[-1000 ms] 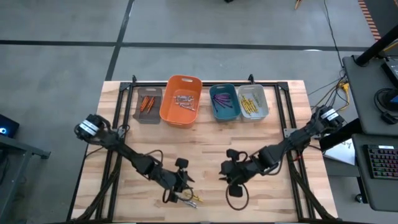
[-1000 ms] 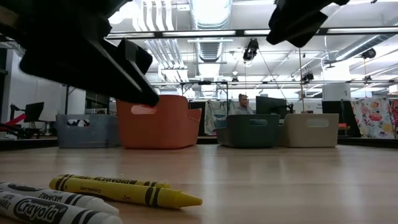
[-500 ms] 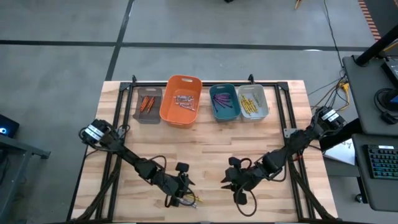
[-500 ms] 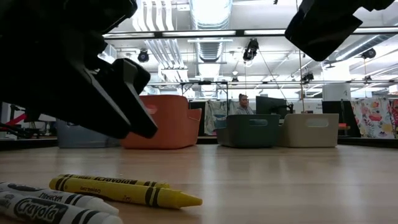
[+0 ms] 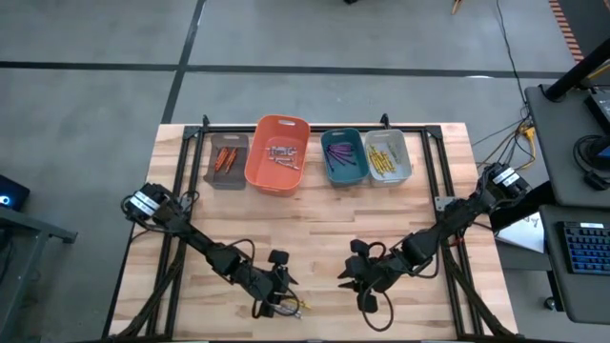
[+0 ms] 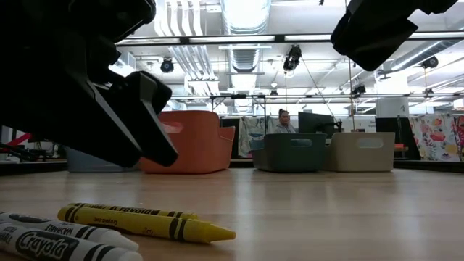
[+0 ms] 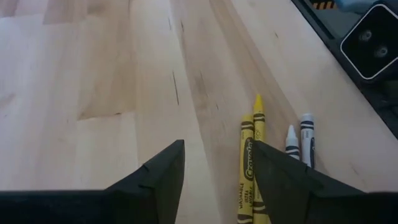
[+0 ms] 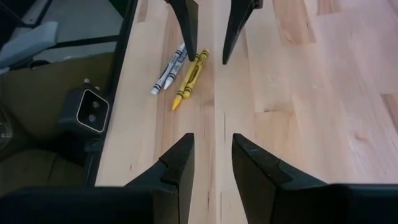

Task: Sort crayons
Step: Put the yellow crayon into the white bin

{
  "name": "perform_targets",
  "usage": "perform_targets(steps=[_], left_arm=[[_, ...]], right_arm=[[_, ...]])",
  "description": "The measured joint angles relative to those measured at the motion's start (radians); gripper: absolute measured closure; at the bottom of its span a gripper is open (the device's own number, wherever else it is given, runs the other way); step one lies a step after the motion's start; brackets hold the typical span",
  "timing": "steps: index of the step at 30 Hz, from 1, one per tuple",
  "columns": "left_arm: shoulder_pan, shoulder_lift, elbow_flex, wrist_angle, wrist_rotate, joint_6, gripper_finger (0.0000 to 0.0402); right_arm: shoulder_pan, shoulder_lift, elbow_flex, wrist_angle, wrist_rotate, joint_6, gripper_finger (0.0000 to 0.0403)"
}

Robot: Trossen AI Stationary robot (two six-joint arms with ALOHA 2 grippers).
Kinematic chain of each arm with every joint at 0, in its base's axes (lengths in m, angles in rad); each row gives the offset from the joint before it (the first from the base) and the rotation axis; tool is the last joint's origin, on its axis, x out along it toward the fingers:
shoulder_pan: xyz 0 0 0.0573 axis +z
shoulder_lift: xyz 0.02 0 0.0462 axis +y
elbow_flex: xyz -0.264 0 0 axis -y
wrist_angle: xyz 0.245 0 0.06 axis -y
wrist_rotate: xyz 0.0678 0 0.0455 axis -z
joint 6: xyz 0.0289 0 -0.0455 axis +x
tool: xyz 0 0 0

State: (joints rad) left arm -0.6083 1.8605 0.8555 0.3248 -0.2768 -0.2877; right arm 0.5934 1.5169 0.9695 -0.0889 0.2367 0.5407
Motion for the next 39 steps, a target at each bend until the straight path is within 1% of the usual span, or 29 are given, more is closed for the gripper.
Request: perform_targets(steps=[17,39], left_arm=[[0.0,0.001,-0.001,-0.031,0.0,-0.034,0.0232],[-0.02,0.001,-0.003,-0.029,-0.001,-0.069,0.0232]], right_arm=[[0.0,0.0,-0.002,-0.001,0.001,-0.001,0.0305],[0.0,0.0,-0.003,-0.001,0.001,-0.002,0.0305]])
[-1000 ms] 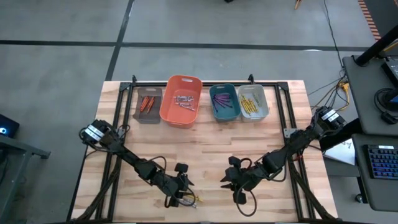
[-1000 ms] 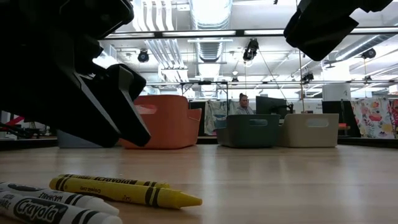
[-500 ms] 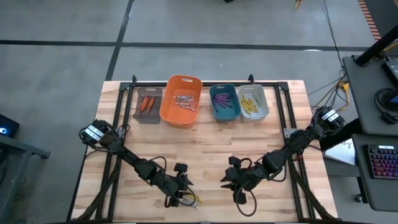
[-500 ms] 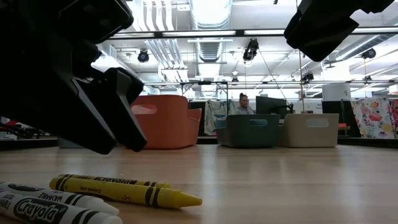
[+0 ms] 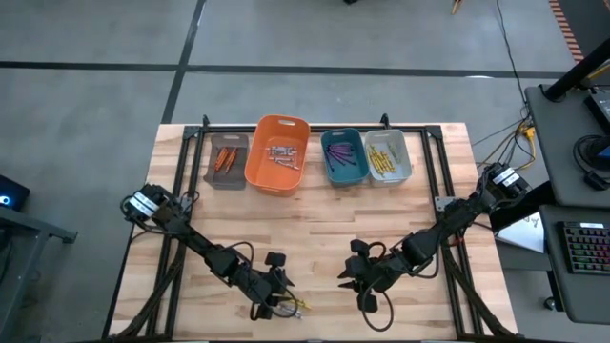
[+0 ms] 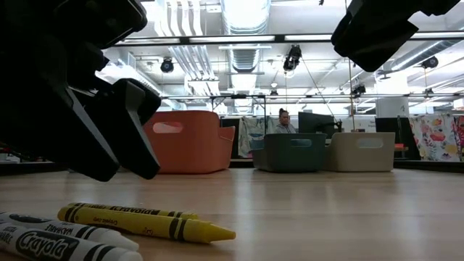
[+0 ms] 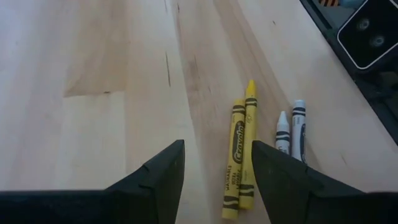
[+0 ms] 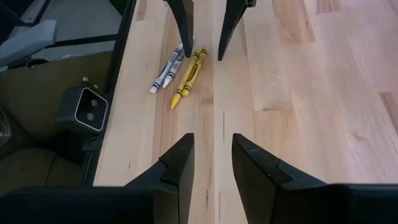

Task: Sort crayons
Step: Put the yellow crayon into the white bin

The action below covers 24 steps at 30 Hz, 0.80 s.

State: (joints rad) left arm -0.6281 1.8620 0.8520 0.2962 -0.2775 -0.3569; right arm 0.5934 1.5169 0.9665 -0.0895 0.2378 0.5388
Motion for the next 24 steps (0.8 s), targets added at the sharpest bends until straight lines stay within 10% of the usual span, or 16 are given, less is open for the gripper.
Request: perform_targets(steps=[24], left_arm=[[0.002,0.0,-0.011,0.003,-0.004,0.005,0.0232]], right_arm=[[0.0,0.0,0.0,0.0,0.0,-0.012,0.0305]])
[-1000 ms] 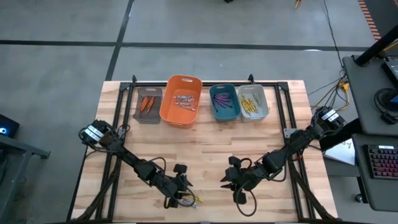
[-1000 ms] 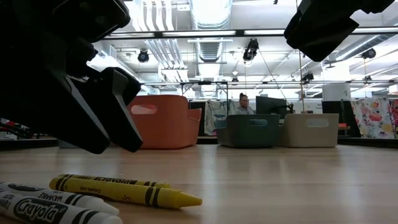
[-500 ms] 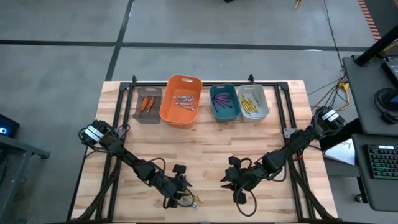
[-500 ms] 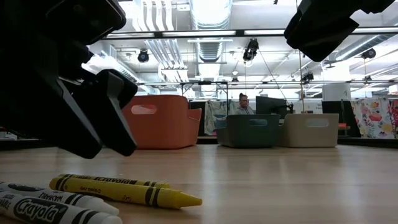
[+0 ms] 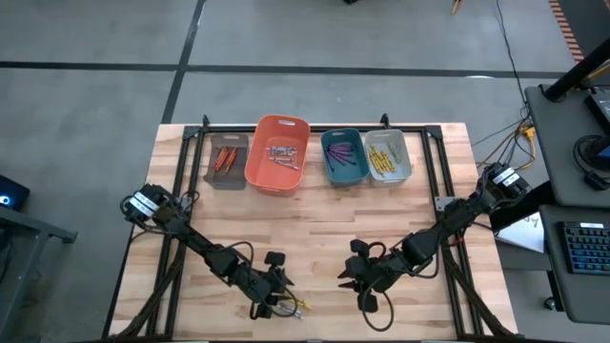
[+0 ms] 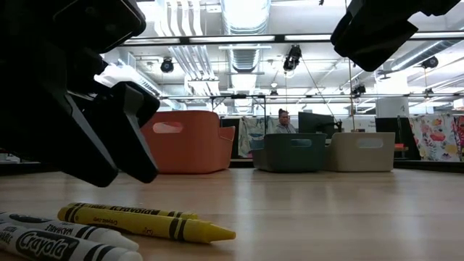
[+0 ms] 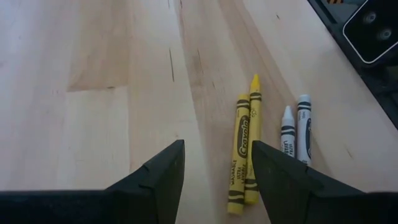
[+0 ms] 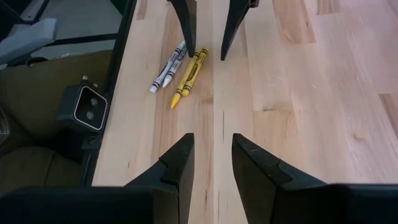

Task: Sort crayons
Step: Put the yellow crayon into the white bin

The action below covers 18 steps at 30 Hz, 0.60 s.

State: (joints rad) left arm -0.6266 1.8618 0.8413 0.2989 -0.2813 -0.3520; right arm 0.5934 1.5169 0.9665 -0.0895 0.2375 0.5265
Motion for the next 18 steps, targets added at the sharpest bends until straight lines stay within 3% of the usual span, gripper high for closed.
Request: perform_targets(steps=[18], left_arm=[[0.0,0.0,0.0,0.02,-0.016,0.013,0.0232]], right_arm=[[0.0,0.0,0.0,0.0,0.0,-0.016,0.0305]])
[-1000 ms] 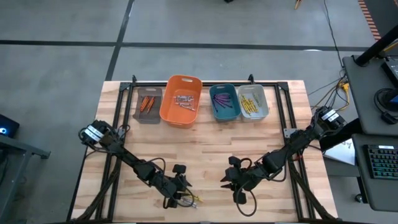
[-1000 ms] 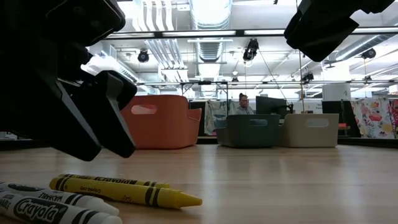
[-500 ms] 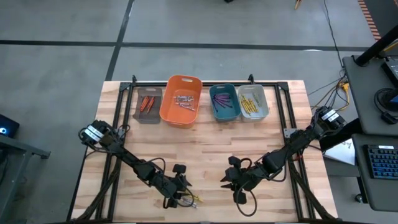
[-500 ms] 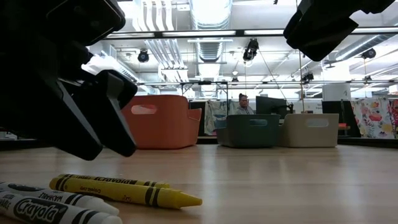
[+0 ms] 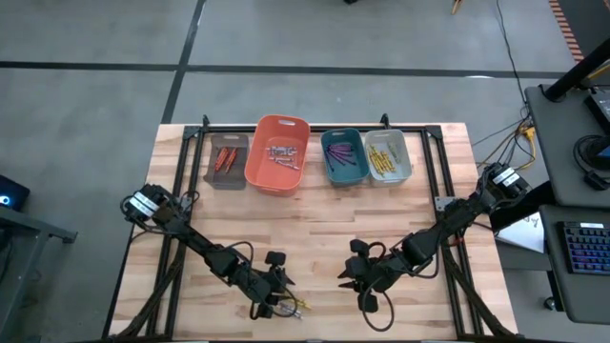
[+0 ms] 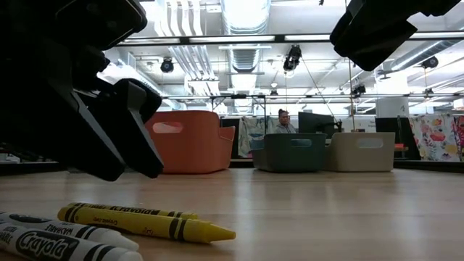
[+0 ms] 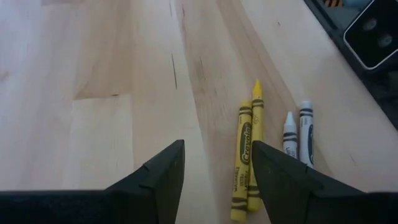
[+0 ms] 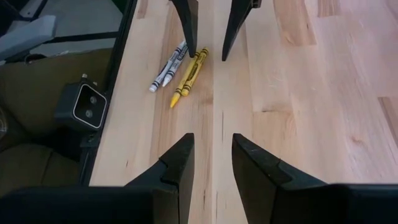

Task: Sort crayons
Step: Put the yellow crayon into the white bin

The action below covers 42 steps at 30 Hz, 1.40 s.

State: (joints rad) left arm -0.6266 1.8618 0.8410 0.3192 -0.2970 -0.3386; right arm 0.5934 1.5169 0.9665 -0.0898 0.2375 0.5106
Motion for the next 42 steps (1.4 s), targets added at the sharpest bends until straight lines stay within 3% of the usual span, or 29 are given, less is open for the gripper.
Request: perform_targets(steps=[42], left_arm=[[0.002,0.056,0.0,0.066,0.0,0.015,0.0232]], right_arm=[[0.0,0.0,0.0,0.002,0.025,-0.043,0.0305]])
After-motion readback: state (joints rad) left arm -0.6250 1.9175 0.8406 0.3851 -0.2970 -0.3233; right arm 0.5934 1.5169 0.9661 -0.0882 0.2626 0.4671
